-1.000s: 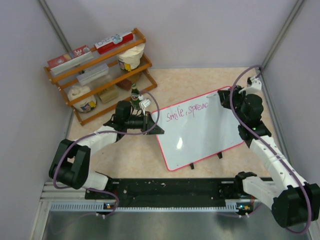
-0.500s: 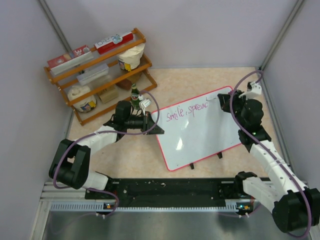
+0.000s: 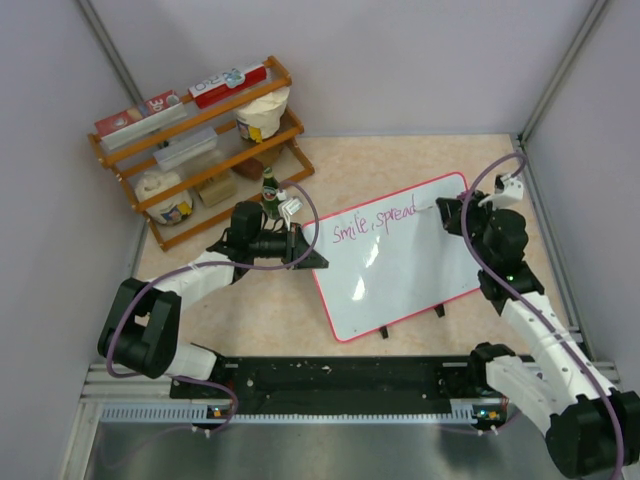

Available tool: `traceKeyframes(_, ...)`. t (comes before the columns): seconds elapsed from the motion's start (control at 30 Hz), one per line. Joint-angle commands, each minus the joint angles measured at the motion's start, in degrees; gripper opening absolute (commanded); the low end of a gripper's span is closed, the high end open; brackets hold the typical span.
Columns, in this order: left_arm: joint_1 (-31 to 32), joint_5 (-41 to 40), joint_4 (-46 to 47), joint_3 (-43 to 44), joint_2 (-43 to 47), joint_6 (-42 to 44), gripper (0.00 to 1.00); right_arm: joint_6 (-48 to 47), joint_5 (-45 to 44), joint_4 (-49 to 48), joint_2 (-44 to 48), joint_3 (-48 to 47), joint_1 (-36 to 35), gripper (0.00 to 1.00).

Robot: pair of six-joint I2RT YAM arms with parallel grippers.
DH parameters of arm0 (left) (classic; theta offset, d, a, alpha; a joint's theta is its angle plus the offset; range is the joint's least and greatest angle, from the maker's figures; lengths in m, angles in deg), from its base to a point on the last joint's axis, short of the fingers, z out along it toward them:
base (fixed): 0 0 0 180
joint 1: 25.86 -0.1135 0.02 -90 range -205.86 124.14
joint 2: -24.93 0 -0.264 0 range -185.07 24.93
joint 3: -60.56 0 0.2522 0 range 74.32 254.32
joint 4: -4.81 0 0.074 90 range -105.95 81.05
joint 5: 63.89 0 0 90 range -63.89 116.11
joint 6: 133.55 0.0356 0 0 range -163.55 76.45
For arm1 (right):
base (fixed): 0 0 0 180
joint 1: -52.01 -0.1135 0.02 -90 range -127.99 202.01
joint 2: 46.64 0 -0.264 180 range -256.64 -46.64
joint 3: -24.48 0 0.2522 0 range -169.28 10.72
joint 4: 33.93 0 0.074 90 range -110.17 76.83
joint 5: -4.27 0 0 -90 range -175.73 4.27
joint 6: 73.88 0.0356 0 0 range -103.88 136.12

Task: Write a sentence on the whiteboard

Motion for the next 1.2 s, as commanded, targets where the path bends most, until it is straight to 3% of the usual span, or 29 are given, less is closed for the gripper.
traceKeyframes(0.0, 2.6, -8.5, -7.1, -3.7, -2.5, 15.0, 0.00, -1.2, 0.1, 2.9, 1.1, 1.3, 0.3, 0.00)
traceKeyframes(0.37, 2.6, -8.5, -7.0, -3.8, -2.4, 15.0, 0.00, -1.2, -2.2, 3.4, 2.5, 0.7, 0.3, 0.00)
traceKeyframes(0.67, 2.6, -8.6, -6.9, -3.9, -2.3, 15.0, 0.00, -0.9, -2.5, 3.2, 2.8, -5.0, 0.3, 0.00)
traceKeyframes(1.17, 2.6, -9.5, -6.4, -4.6, -0.6, 15.0, 0.00, -5.0, 8.5, 7.4, 11.7, -3.7, 0.3, 0.00)
